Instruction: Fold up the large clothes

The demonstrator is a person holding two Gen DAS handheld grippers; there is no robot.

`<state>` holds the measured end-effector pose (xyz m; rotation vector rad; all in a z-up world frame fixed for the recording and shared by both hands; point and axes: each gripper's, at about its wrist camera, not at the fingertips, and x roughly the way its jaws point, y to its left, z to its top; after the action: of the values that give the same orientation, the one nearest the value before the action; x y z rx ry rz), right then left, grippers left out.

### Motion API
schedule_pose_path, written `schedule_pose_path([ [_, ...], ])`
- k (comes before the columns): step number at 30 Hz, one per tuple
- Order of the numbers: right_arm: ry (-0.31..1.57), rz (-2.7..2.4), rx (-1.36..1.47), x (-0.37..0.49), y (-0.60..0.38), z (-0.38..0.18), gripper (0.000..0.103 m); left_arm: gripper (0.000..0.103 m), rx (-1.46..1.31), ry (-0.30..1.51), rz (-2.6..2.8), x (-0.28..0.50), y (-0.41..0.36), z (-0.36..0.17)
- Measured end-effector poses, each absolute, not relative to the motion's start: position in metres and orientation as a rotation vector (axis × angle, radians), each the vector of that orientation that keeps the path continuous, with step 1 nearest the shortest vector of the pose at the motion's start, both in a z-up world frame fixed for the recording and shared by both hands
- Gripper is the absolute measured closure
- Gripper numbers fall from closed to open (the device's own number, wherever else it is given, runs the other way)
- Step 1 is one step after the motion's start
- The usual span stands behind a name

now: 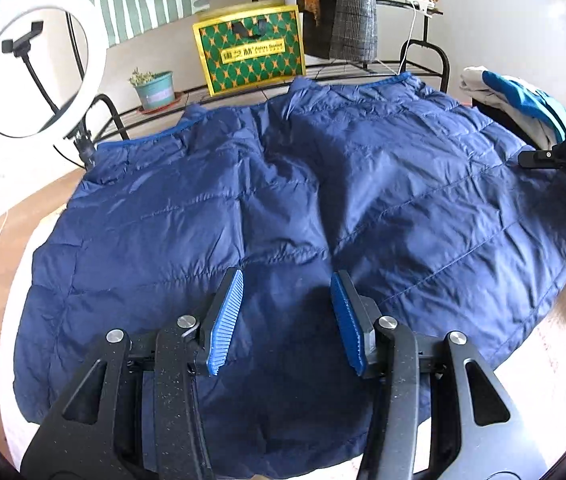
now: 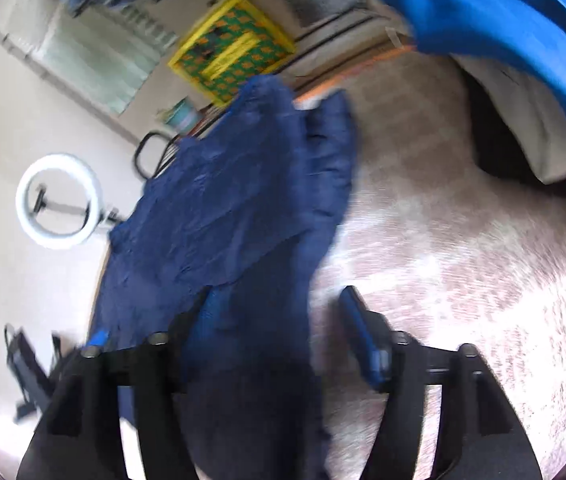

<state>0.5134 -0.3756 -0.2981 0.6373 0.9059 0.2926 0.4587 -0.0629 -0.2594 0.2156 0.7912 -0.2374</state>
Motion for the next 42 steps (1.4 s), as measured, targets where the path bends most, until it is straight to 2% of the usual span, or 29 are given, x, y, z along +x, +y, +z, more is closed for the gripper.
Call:
schedule_pose_path([
  [4, 0.897, 0.291, 0.672, 0.516, -0.375, -0.301, 0.041, 0.055, 0.193, 0.809, -0.251, 0.463, -0.061, -0.270],
  [5, 0.897, 0.287, 0.670, 0.519, -0.373, -0.301, 0.062, 0.055, 0.192, 0.809, -0.253, 0.463, -0.062, -0.271],
  [6, 0.907, 0.300, 0.680, 0.520, -0.372, -0.304, 0.089, 0.055, 0.192, 0.808, -0.257, 0.463, -0.062, -0.273],
  [10, 0.903, 0.300, 0.719, 0.518, -0.370, -0.301, 0.094, 0.055, 0.171, 0.805, -0.265, 0.460, -0.059, -0.272],
  [22, 0.812, 0.274, 0.377, 0.515, -0.296, -0.193, 0.097, 0.055, -0.006, 0.761, -0.247, 0.430, 0.008, -0.231],
  [25, 0.805, 0.285, 0.326, 0.519, -0.275, -0.182, 0.097, 0.055, -0.005, 0.764, -0.213, 0.430, 0.033, -0.229],
  [30, 0.793, 0.321, 0.275, 0.521, -0.240, -0.168, 0.097, 0.055, -0.043, 0.927, -0.194, 0.445, 0.064, -0.269],
  [36, 0.783, 0.364, 0.199, 0.519, -0.190, -0.155, 0.098, 0.055, -0.103, 0.872, -0.218, 0.435, 0.078, -0.258],
  [42, 0.772, 0.402, 0.076, 0.519, -0.123, -0.153, 0.098, 0.055, -0.220, 0.806, -0.157, 0.416, 0.137, -0.232],
])
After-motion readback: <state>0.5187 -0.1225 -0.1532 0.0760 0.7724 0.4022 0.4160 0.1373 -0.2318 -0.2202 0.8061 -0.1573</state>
